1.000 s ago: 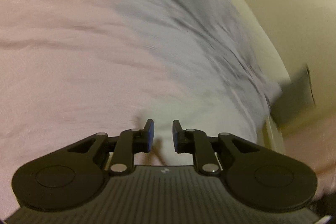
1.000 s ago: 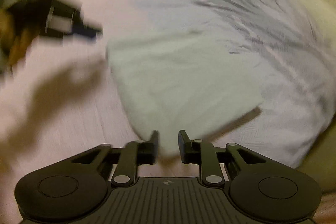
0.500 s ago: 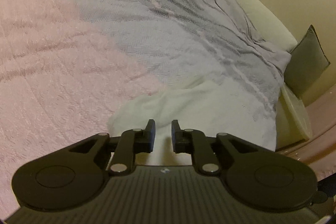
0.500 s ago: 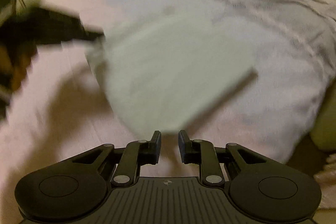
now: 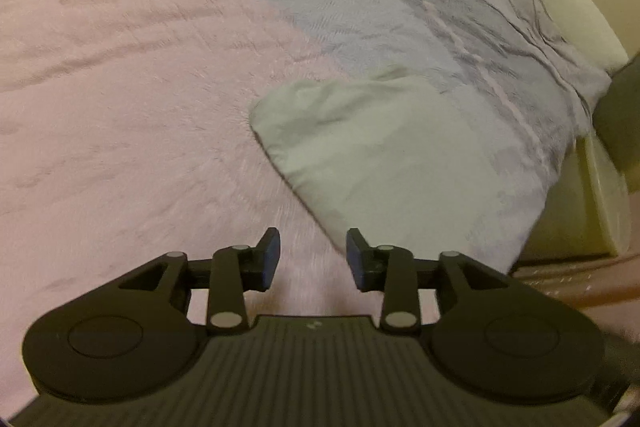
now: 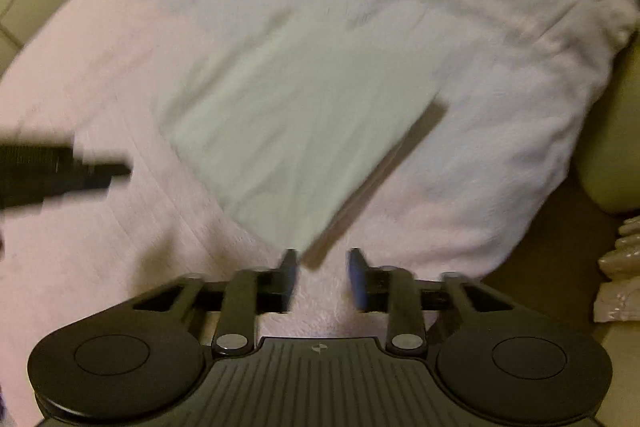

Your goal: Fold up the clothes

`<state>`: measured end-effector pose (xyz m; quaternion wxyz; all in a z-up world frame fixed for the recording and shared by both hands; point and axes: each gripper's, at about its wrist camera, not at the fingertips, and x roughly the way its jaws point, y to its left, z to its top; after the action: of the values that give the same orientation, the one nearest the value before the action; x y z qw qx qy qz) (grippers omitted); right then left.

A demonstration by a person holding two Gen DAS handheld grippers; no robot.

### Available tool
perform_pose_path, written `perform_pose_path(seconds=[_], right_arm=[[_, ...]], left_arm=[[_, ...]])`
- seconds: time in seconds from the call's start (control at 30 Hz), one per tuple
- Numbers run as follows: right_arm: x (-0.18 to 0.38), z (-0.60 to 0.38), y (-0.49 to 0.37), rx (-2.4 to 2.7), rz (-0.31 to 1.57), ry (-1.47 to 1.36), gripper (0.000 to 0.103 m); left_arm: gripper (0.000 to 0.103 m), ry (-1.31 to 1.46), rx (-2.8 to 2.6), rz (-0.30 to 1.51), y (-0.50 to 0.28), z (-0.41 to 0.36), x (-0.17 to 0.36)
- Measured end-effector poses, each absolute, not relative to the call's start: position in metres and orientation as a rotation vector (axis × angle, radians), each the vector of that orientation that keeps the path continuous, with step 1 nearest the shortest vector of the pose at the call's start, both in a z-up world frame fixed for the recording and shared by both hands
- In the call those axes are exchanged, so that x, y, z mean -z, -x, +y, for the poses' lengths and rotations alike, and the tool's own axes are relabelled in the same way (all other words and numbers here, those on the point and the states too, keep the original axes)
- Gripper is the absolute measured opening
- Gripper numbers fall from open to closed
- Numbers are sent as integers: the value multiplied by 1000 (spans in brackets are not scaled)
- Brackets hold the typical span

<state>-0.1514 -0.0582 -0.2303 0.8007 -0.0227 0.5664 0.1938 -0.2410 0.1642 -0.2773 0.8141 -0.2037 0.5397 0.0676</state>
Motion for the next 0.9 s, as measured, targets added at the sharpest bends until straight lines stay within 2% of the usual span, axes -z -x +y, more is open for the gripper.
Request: perform_pose_path(seconds=[0.03, 0.2, 0.4, 0.9], right_arm=[[218, -58, 152, -416, 1201, 43, 48], [172, -49, 174, -407, 1150, 51, 48], [158, -42, 213, -380, 1153, 56, 48], [134, -43, 254, -322, 1140, 55, 48]], left_arm=[[37, 409, -149, 1154, 248, 160, 266], [38, 258, -149, 1153, 275, 136, 219], [39, 178, -126, 1100, 302, 123, 180], [41, 96, -82, 1072, 341, 110, 157]])
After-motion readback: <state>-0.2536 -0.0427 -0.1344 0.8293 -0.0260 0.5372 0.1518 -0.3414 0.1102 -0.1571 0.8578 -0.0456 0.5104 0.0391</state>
